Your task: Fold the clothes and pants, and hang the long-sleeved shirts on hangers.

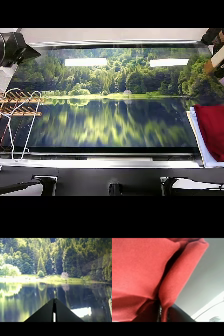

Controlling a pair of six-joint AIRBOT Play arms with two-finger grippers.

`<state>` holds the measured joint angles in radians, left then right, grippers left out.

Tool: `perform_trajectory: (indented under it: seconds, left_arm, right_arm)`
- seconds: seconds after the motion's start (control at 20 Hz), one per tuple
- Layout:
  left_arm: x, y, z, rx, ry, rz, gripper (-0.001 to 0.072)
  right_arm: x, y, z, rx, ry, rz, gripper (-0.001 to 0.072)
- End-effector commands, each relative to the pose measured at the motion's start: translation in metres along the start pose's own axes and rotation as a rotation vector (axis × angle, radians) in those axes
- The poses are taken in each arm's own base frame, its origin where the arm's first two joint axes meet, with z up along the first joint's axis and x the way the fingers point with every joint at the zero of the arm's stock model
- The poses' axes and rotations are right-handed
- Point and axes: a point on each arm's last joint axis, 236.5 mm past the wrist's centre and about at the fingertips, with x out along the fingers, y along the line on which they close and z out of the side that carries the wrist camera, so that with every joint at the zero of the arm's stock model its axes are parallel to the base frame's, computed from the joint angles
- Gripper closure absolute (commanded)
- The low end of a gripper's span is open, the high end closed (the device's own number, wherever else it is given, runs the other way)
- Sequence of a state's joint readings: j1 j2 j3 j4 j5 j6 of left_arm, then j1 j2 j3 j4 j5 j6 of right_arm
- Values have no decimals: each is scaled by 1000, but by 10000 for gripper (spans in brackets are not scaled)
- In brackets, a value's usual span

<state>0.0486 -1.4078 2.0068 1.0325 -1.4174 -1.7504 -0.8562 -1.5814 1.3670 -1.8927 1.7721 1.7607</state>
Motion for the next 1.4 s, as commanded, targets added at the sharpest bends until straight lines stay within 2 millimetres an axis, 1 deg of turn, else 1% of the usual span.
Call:
perform_trajectory:
  seconds: [0.0,0.05,0.1,0.15,0.2,0.25,0.3,0.35,0.4,0.45,0.5,0.55,0.6,0.65,0.7,0.75,0.8,0.85,0.9,0.95,1.0,1.05,1.1,1.15,1.25,1.35]
  left_arm:
    - [0,0,0,0,0,0,689]
    - [0,0,0,0,1,0,689]
    - [0,0,0,0,1,0,689]
    - [0,0,0,0,1,0,689]
    - [0,0,0,0,1,0,689]
    - [0,0,0,0,1,0,689]
    - [0,1,0,1,0,2,689]
    - [0,4,0,4,-2,17,689]
    - [0,9,1,24,-5,38,689]
    - [1,17,2,65,-6,70,689]
    - [3,29,1,86,0,111,689]
    - [7,44,-2,85,14,159,689]
    - [13,63,-10,78,43,218,690]
    - [20,85,-20,72,79,285,690]
    - [26,107,-31,74,118,360,690]
    - [33,123,-45,87,163,418,690]
    - [43,134,-63,115,225,447,691]
    - [52,138,-82,141,283,444,690]
    - [59,140,-104,149,340,440,690]
    - [65,141,-123,153,379,436,690]
    - [68,141,-138,161,394,431,690]
    - [70,140,-152,168,404,426,690]
    - [69,140,-165,173,414,423,690]
    - [67,140,-178,178,435,423,690]
    - [62,143,-194,175,469,427,689]
    - [59,144,-202,166,510,432,689]
  right_arm:
    - [0,-9,1,-14,-5,-38,605]
    - [0,-16,2,-7,-8,-68,501]
    - [-1,-18,1,-1,-4,-74,414]
    - [-1,-18,0,4,1,-75,292]
    - [-1,-19,-1,8,1,-75,250]
    - [-4,-22,1,21,-20,-81,251]
    - [-11,-24,5,48,-69,-74,275]
    - [-20,-22,11,52,-134,-44,336]
    - [-33,-15,18,55,-214,13,370]
    - [-53,4,27,38,-316,129,370]
    - [-85,34,36,-24,-441,290,410]
    - [-122,66,36,-99,-560,449,465]
    - [-164,99,31,-170,-689,592,466]
    - [-199,129,17,-242,-776,694,466]
    - [-227,165,-5,-346,-832,773,466]
    - [-239,200,-34,-469,-839,809,469]
    - [-238,236,-71,-613,-810,805,569]
    - [-231,267,-111,-764,-780,778,664]
    - [-225,292,-147,-889,-762,753,679]
    - [-218,313,-185,-1007,-744,733,680]
    - [-210,327,-217,-1103,-734,706,680]
    - [-202,338,-241,-1162,-729,678,680]
    - [-195,345,-260,-1211,-737,642,680]
    - [-190,350,-274,-1250,-749,614,680]
    - [-183,355,-294,-1318,-762,583,679]
    - [-180,357,-305,-1346,-756,583,678]
